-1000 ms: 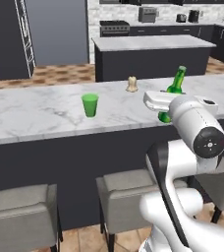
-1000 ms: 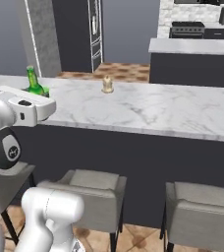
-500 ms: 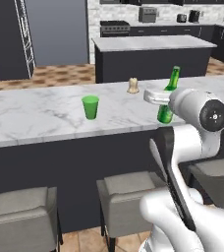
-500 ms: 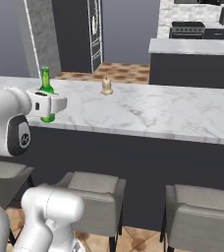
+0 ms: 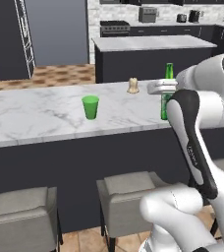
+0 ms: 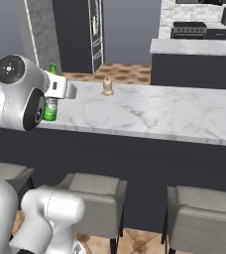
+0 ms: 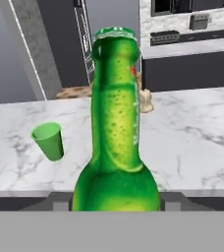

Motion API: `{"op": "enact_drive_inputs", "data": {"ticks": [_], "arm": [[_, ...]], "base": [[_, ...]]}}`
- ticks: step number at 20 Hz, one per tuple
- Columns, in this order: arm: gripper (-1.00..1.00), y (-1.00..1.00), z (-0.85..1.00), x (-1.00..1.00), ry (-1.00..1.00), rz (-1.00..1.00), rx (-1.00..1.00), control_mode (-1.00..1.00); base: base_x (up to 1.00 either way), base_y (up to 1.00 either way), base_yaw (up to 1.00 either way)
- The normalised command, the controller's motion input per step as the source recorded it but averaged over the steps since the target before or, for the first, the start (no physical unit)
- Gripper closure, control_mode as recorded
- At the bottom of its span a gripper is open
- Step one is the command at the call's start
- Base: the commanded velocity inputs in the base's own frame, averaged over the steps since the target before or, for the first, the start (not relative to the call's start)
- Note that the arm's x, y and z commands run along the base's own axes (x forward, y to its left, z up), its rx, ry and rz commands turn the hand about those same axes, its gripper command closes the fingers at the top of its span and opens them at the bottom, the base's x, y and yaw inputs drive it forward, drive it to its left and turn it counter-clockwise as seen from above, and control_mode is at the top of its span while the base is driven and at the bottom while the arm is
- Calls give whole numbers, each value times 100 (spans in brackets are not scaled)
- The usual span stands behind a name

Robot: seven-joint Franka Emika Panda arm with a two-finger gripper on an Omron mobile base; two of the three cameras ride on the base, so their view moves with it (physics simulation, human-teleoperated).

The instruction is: Open the cabinet directly in front. Then move the beer and the cup to the dining counter with the candle on it.

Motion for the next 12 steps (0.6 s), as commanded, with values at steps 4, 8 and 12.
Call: {"op": "enact_drive_inputs", "data": {"ticks": [4,8,12], "arm": [[100,0,-1,2,-1,2,0,-100],[100,0,-19,30,-9,7,-7,-100],[100,0,-24,49,-15,10,-10,-100]], "base": [[0,0,0],[0,0,0],[0,0,0]]}}
